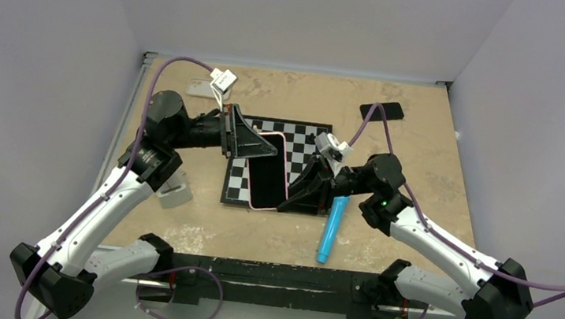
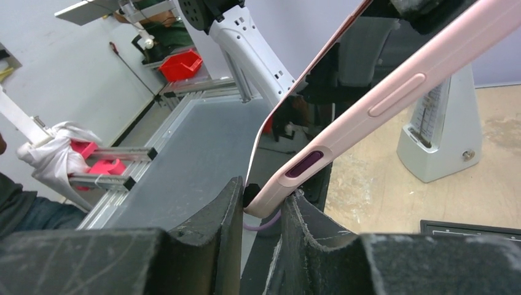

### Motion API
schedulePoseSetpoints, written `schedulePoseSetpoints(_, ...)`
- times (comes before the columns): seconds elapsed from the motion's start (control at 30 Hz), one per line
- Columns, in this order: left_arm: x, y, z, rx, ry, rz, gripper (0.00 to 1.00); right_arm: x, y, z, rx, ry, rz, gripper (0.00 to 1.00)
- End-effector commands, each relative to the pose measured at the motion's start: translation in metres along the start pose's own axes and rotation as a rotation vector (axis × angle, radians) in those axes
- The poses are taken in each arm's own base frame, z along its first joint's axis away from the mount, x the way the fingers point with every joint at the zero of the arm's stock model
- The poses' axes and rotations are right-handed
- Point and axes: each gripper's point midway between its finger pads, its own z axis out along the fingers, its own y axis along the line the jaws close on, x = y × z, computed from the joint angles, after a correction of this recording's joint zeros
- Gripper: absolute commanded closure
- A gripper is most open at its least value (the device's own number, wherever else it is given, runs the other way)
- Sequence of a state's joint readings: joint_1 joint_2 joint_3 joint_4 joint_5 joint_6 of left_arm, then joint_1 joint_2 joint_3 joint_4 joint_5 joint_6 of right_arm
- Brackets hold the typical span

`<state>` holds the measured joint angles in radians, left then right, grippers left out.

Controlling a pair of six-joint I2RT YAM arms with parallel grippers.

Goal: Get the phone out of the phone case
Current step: Remove the phone case from the phone.

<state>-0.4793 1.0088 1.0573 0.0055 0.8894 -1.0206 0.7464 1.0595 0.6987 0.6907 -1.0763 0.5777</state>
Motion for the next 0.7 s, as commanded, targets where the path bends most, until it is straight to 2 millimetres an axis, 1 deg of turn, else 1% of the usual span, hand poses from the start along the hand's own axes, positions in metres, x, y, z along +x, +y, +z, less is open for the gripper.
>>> schedulePoseSetpoints(0.0,-0.023,0.006,-0.004,-0.073,-0.149,-0.13,1.0,-0.028,0.037,0.001,-0.147,0.012,-0.261,1.0)
schedulePoseSetpoints(0.03,-0.024,0.012,-0.003,-0.086,-0.158,-0.16,1.0,-0.034,0.04,0.002,-0.155,0.009,-0.301,1.0)
schedulePoseSetpoints(0.13,-0.028,0.017,0.003,-0.045,-0.187,-0.249,1.0,-0.046,0.042,0.004,-0.164,0.029,-0.353,1.0)
schedulePoseSetpoints(0.33,-0.045,-0.004,0.011,0.086,-0.187,-0.303,1.0,-0.069,0.045,0.008,-0.171,0.056,-0.441,1.0)
schedulePoseSetpoints(0.43,-0.051,-0.013,0.013,0.121,-0.181,-0.303,1.0,-0.082,0.04,0.012,-0.152,0.047,-0.471,1.0)
schedulePoseSetpoints(0.57,-0.055,-0.018,0.014,0.148,-0.187,-0.319,1.0,-0.097,0.03,0.019,-0.129,0.029,-0.519,1.0)
schedulePoseSetpoints(0.67,-0.055,-0.025,0.013,0.167,-0.18,-0.321,1.0,-0.106,0.018,0.025,-0.097,0.027,-0.538,1.0)
